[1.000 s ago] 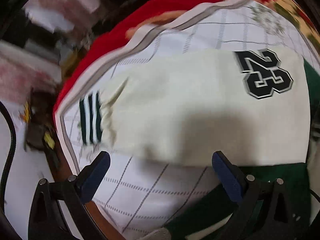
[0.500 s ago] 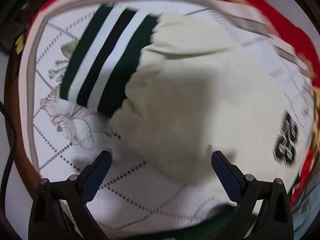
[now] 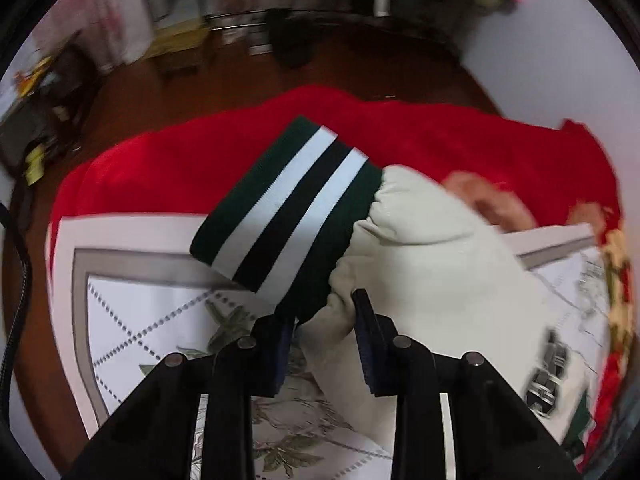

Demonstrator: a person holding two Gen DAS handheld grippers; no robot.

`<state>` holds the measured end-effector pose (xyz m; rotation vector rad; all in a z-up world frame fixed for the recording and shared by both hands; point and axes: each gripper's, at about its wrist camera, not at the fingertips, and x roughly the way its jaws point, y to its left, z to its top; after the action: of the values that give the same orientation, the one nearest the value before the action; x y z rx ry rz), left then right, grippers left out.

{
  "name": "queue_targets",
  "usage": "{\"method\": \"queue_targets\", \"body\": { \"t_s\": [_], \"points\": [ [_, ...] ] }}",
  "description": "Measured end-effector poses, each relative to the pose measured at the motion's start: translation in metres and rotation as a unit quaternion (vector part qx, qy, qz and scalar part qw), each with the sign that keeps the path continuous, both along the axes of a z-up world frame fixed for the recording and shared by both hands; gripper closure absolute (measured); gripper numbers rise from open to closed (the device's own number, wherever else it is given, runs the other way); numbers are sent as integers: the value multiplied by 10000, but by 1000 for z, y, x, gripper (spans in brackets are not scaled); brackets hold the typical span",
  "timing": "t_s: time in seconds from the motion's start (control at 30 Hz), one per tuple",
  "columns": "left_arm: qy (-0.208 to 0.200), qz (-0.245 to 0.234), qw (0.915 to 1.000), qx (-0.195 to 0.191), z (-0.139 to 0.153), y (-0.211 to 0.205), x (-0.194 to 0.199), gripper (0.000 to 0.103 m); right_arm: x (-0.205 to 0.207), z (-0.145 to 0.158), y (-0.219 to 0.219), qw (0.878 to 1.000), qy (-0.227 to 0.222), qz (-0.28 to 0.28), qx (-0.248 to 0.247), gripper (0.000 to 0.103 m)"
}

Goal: Fold large clothes
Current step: 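Grasp the numbered sleeve cuff with the left gripper and fold it across the body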

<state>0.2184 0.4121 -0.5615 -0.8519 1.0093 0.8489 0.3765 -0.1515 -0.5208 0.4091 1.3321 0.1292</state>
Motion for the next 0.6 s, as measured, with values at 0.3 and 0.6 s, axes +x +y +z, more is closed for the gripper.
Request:
{"method": "queue_targets", "body": {
  "t_s": [0.3,0.6],
  "points": [
    [-935,619,9884,-1020,-22,-27,-54,26,3,-2,21,9998,-23,156,112,32],
    [-673,657,9956,-47,-19,-11,-2,30,5,-7,39,9991,-48,321,-282,32]
  ]
}}
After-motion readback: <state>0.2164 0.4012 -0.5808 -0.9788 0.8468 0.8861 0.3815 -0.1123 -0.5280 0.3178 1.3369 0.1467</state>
